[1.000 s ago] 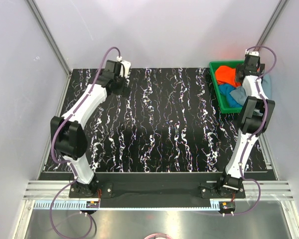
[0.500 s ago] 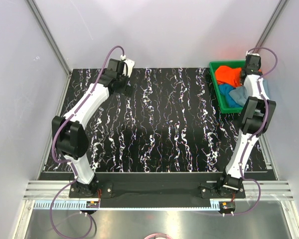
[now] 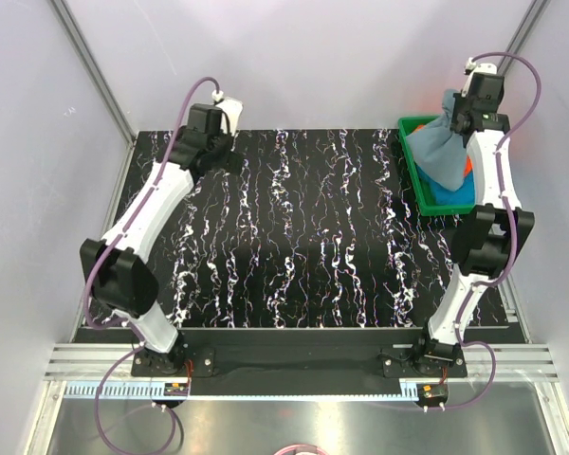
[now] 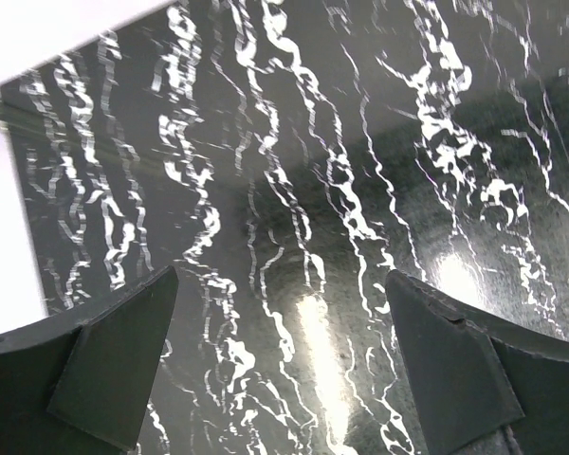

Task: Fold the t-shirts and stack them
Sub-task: Grab the tshirt from the pile

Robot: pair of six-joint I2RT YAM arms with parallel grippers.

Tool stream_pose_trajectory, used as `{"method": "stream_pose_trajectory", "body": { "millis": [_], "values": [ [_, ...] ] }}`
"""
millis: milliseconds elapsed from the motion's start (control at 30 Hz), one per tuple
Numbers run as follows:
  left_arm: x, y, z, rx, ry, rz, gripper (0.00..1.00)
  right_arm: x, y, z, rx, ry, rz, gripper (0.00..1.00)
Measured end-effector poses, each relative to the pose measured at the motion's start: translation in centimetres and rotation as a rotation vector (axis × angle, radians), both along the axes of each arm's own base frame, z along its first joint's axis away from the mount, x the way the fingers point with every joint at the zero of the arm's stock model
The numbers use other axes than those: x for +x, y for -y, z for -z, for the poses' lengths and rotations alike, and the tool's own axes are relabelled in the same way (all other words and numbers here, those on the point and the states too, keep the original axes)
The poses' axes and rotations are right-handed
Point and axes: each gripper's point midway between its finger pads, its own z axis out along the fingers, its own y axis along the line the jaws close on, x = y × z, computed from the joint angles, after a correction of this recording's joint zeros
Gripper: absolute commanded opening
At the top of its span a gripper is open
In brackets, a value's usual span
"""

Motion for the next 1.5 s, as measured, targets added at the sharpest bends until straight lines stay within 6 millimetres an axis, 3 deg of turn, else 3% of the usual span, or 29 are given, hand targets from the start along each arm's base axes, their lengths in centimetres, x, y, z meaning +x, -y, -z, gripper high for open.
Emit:
{"method": "stream_pose_trajectory", "body": {
  "millis": [233,267,300,333,433,533,600,667,900,1033,1133,1367,1500],
  "values": [
    [-1.2,-1.2,-2.8,-0.028,0.058,-0.023,0.99,0.0,0.6,3.9,0.007,-0.089,0.015,0.01],
    [-1.3,-1.2,-2.9,-0.032,0.061,-0.025,0.99,0.1,1.0,4.6,0.006,-0.103,0.023,0.12],
    [-1.3,-1.2,-3.0,-0.034,0.062,-0.025,0.99,0.2,1.4,5.5,0.005,-0.12,0.032,0.35],
    [-1.3,-1.2,-3.0,-0.036,0.061,-0.025,0.99,0.2,1.7,6.2,0.006,-0.131,0.04,0.7],
    [-1.5,-1.2,-2.8,-0.037,0.055,-0.022,0.99,0.5,2.5,9.1,-0.005,-0.194,0.036,0.82],
    [-1.6,-1.1,-2.7,-0.037,0.049,-0.018,0.99,0.6,3.0,10.9,0.01,-0.224,0.045,0.83],
    [-1.6,-1.1,-2.6,-0.039,0.047,-0.015,0.99,0.6,3.2,10.9,0.023,-0.223,0.059,0.83],
    [-1.6,-1.0,-2.6,-0.042,0.045,-0.013,0.99,1.0,3.6,9.7,0.024,-0.191,0.076,0.81],
    [-1.3,-0.8,-1.2,-0.035,0.01,-0.01,0.99,2.6,8.1,1.9,-0.013,0.037,0.194,0.8],
    [-0.9,-0.4,-0.1,-0.03,-0.02,-0.004,0.99,2.7,10.2,0.6,-0.026,0.089,0.247,0.8],
    [-0.7,-0.1,0.3,-0.029,-0.03,0.003,0.99,3.4,10.7,2.2,-0.019,0.076,0.255,0.79],
    [-0.7,1.2,0.3,-0.026,-0.029,0.034,0.99,4.6,11.7,10.0,0.004,-0.042,0.265,0.77],
    [-1.1,2.3,0.5,-0.022,-0.037,0.06,0.99,4.8,12.9,12.7,0.015,-0.072,0.289,0.76]
  ]
}}
